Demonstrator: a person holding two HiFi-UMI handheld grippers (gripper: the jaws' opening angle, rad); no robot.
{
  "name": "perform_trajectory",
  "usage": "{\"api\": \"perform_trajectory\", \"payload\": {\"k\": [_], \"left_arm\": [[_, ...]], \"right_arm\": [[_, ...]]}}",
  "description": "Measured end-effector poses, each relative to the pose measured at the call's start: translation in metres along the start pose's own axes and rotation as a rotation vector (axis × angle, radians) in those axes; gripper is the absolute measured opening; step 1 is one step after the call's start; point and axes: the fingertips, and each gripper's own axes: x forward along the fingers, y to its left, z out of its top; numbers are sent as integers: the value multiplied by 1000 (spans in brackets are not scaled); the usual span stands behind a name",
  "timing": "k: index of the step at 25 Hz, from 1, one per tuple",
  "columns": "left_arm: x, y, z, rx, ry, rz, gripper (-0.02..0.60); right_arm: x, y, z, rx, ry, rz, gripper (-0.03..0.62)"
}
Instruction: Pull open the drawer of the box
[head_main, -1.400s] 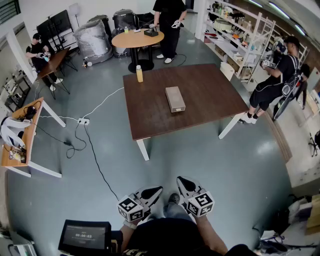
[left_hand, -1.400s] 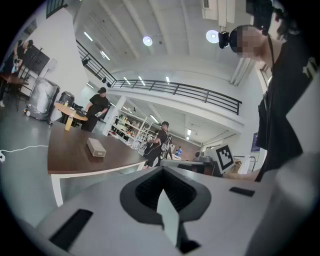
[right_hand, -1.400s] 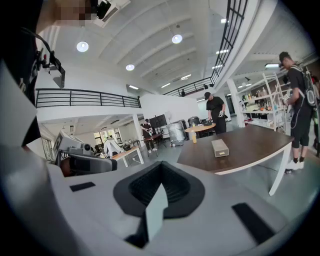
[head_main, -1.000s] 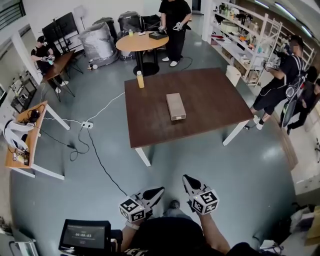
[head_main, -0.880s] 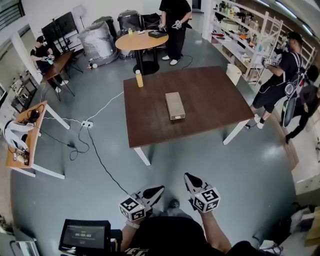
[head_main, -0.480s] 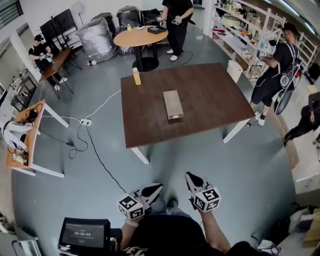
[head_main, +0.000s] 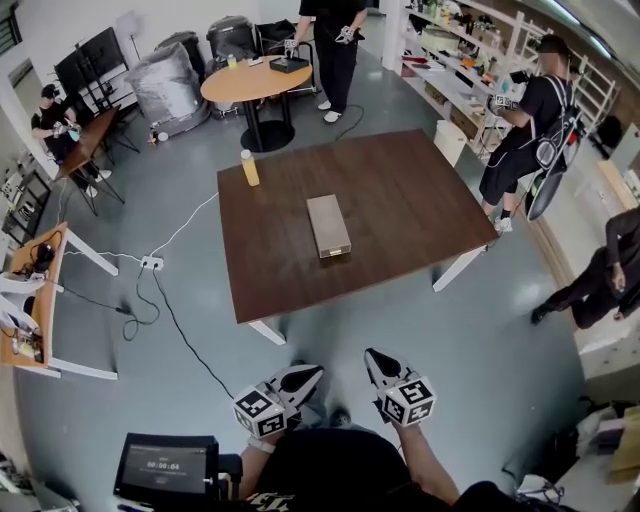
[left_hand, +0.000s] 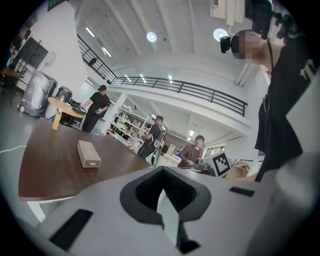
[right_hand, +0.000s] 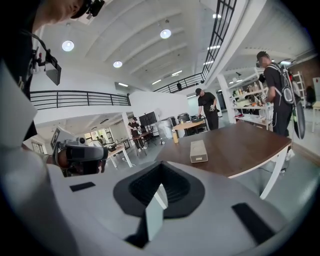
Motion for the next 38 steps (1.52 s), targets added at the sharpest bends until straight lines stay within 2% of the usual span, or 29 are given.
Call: {"api": "perform_trajectory", "payload": {"k": [8, 12, 18, 23, 31, 38], "left_arm": [[26, 72, 51, 17, -10, -30, 0], [24, 106, 73, 14, -15, -37, 0], [16, 153, 82, -10, -20, -12, 0], [11, 192, 84, -17, -14, 16, 0], [17, 212, 99, -22, -11, 34, 0], [31, 242, 97, -28, 17, 104, 0]], "right_arm": [[76, -27, 56, -49, -23, -21, -12], [114, -26, 76, -55, -25, -26, -12], [154, -24, 70, -63, 22, -25, -12], [182, -26, 71, -49, 14, -31, -12], [206, -42, 69, -32, 59, -59, -12], [235, -68, 64, 2, 82, -35, -12]]}}
